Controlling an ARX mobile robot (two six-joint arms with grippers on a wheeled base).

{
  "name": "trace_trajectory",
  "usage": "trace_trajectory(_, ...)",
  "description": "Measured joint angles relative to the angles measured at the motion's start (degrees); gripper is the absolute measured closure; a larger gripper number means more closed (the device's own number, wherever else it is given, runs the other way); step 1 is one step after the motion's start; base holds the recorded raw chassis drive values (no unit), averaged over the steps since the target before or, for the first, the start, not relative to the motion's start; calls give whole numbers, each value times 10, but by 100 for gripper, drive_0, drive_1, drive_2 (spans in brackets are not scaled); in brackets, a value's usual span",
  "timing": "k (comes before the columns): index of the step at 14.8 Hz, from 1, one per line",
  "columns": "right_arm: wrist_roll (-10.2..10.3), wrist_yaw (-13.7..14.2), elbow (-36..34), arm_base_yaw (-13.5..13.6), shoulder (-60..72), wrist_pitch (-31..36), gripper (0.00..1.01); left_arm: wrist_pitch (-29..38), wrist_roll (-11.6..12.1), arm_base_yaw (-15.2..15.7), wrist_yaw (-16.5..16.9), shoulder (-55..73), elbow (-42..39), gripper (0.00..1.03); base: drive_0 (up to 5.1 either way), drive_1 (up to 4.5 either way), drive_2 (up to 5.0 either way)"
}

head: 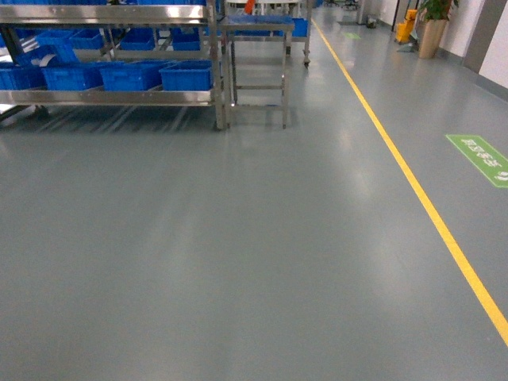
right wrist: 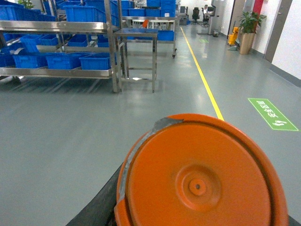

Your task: Sort blue parts and orange caps into right shelf containers

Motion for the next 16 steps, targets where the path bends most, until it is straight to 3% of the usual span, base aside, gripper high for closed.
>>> trace_trajectory(16, 0, 0, 0, 0, 0, 0, 57, 0, 0, 0, 0, 0, 0, 60, -8, 410, -426)
